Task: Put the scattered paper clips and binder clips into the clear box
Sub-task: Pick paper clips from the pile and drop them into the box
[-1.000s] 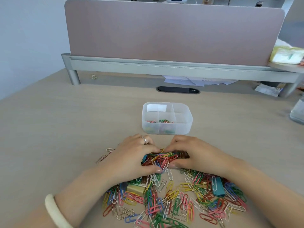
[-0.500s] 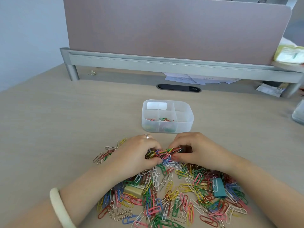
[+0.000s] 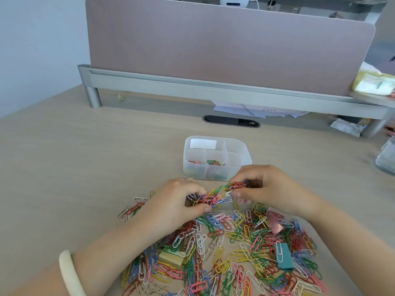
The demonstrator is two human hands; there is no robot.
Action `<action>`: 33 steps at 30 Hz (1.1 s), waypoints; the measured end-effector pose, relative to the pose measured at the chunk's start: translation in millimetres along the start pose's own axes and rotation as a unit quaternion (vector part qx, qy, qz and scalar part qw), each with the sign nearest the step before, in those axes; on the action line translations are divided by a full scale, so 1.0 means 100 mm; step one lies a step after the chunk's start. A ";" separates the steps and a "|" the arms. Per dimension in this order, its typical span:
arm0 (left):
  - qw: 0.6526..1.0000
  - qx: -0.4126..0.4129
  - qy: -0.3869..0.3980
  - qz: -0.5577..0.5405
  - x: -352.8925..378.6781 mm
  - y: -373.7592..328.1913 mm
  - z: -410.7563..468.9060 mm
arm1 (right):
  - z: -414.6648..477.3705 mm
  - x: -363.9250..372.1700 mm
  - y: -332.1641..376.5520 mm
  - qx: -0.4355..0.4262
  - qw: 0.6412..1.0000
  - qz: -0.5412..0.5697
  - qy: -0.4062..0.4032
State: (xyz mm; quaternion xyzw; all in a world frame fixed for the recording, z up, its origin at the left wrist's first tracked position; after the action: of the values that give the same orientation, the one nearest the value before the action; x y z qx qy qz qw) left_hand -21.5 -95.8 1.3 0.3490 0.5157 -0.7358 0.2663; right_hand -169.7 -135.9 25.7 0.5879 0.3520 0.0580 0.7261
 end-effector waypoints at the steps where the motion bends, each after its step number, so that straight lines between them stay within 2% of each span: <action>1: 1.000 -0.005 -0.010 -0.013 -0.02 0.01 0.00 | 0.02 -0.04 0.06 -0.008 1.000 -0.005 -0.008; 6: 0.998 -0.012 -0.049 -0.042 -0.11 0.03 0.02 | 0.31 -0.24 0.32 -0.020 0.997 -0.058 -0.047; 9: 0.998 0.004 -0.062 -0.033 -0.13 -0.01 0.02 | 0.55 -0.31 0.34 -0.013 0.989 -0.130 -0.066; 13: 0.997 0.014 -0.075 -0.027 -0.14 0.00 0.02 | 0.82 -0.17 0.25 0.003 0.966 -0.256 -0.038; 21: 0.995 0.017 -0.087 -0.040 -0.17 0.03 0.02 | 0.91 0.00 0.12 0.024 0.934 -0.356 -0.005; 28: 0.995 0.017 -0.094 -0.040 -0.18 0.02 0.02 | 0.78 0.01 0.16 0.016 0.937 -0.348 0.004; 30: 0.993 0.015 -0.104 -0.046 -0.21 0.02 0.03 | 0.66 -0.05 0.23 -0.015 0.941 -0.335 -0.035; 33: 0.989 -0.006 -0.126 -0.080 -0.34 0.01 0.11 | 0.38 -0.12 0.37 -0.083 0.965 -0.226 -0.103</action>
State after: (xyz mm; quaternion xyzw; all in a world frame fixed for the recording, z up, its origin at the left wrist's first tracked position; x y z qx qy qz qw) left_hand -2.3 -105.2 29.4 0.2094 0.5089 -0.7896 0.2713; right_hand -144.7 -161.5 65.9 0.4340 0.3927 -0.1396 0.7987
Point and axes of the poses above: each hand's wrist, its own z-axis towards the middle knuckle, its own x-axis out of the palm, y = z × x, the point moved 8 cm from there along z, towards the middle knuckle, and after that the axes turned 9 degrees about z, right-handed, at the moved point
